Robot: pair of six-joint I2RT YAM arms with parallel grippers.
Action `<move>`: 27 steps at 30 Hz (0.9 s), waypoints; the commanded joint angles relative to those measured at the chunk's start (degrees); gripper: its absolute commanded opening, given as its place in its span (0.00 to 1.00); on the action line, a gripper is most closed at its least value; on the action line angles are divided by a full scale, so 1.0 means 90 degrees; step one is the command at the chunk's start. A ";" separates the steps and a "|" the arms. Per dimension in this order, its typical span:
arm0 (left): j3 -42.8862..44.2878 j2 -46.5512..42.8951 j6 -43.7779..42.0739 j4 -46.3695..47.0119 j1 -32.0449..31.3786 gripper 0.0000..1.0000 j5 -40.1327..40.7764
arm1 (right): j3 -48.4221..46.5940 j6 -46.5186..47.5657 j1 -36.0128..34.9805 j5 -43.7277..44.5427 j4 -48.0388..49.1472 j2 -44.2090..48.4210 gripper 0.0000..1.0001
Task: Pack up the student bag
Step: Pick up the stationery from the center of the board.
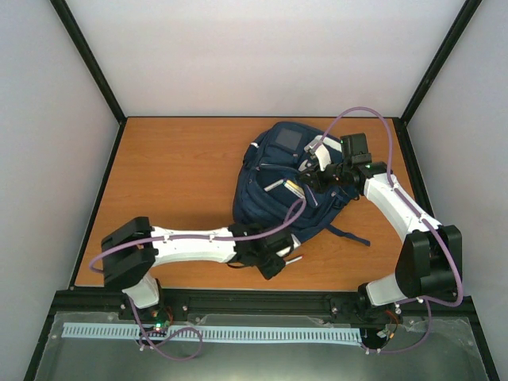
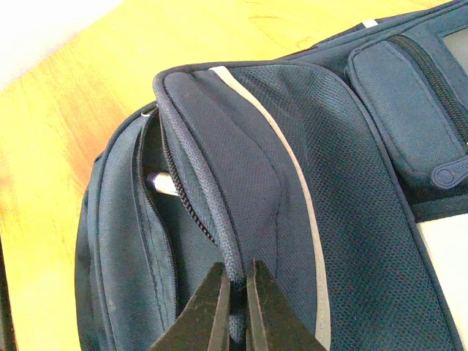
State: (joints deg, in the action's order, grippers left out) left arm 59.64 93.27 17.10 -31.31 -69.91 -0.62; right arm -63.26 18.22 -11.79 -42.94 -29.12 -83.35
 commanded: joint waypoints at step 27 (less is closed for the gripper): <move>0.0703 0.1182 0.0178 -0.1173 -0.0689 0.09 0.1331 | -0.0164 0.0124 0.0099 -0.0043 0.0072 0.0003 0.03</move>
State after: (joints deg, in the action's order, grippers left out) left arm 66.02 105.78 17.96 -37.80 -75.50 10.92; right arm -63.26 18.26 -11.75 -42.98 -29.19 -83.35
